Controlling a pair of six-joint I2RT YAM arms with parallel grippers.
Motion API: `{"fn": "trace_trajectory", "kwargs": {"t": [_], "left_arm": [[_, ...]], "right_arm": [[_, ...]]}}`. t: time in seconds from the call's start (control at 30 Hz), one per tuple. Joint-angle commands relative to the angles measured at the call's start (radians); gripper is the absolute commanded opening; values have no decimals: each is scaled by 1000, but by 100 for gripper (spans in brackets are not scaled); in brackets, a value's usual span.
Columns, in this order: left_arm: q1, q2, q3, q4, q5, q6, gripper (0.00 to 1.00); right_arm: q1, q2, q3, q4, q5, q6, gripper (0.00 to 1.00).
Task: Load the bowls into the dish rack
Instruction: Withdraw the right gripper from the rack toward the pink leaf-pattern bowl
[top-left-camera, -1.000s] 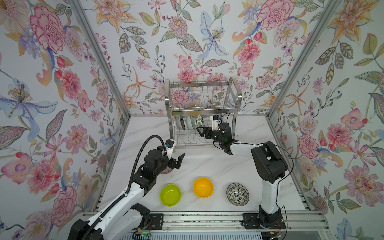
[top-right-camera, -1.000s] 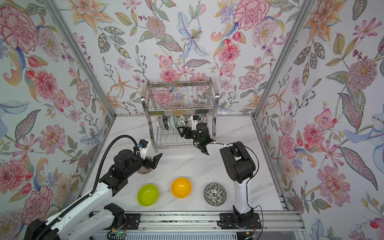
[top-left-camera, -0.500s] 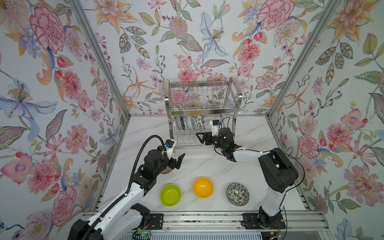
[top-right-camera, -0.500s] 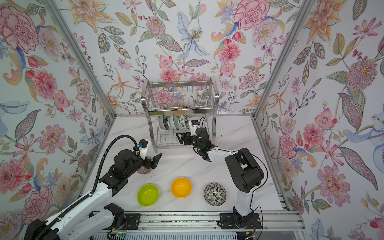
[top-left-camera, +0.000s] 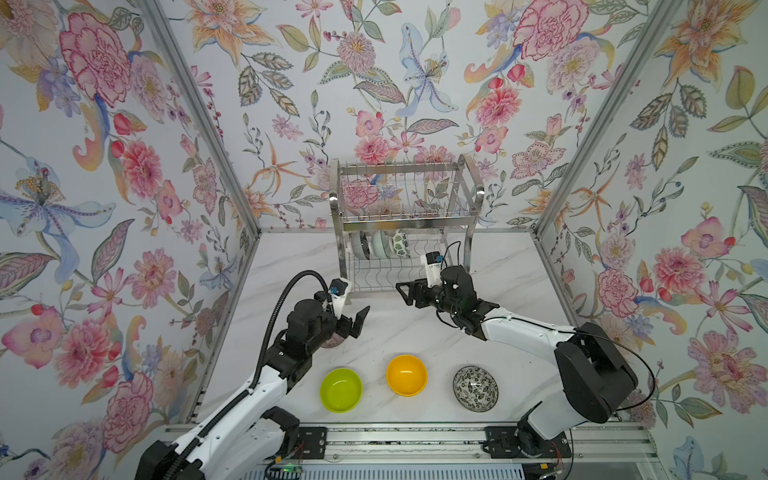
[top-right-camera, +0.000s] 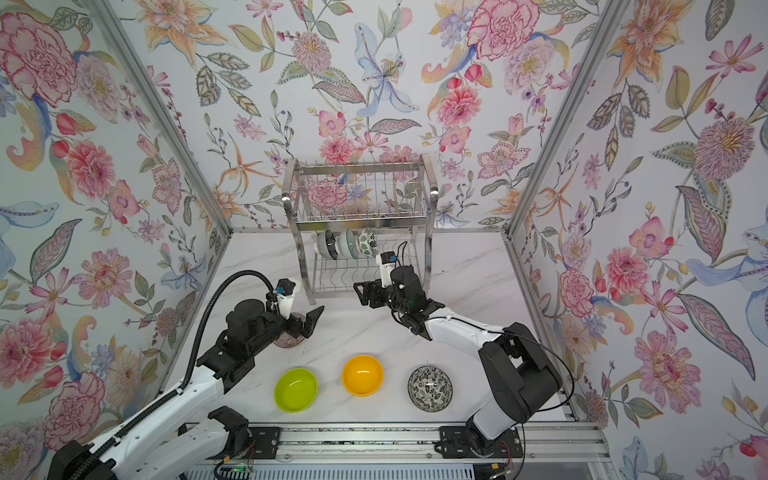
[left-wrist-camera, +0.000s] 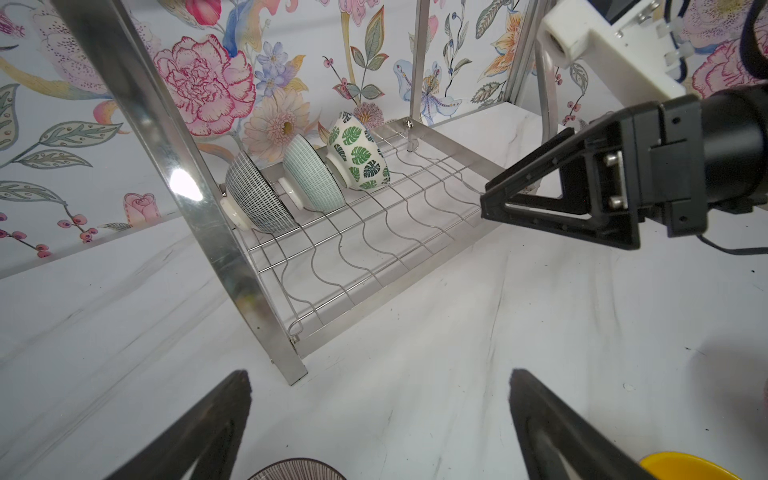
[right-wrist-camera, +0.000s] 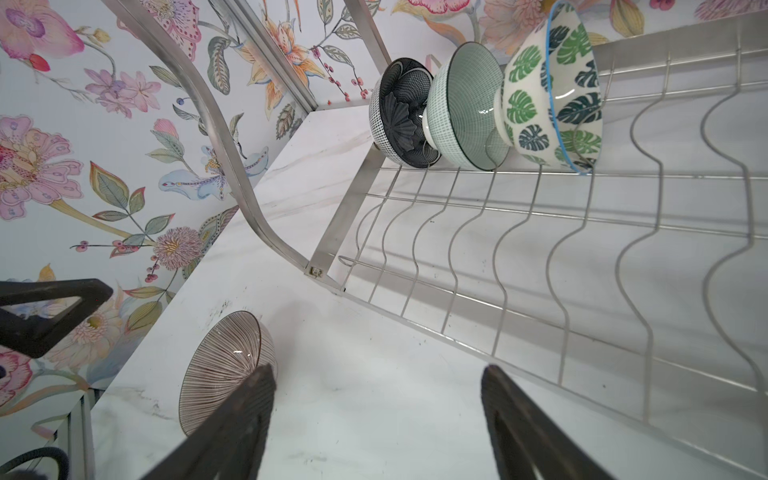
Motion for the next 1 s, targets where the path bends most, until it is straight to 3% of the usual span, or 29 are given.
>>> {"fn": "trace_trajectory", "kwargs": {"t": [0.0, 0.53, 0.97], "left_arm": [[7, -18, 25, -16, 4, -16, 99], [7, -14, 28, -26, 35, -15, 99], [-2, -15, 29, -30, 48, -17, 99]], "right_arm": [[23, -53, -8, -159, 66, -32, 79], [65, -173, 23, -535, 251, -66, 78], [83, -255, -9, -655, 383, 94, 77]]}}
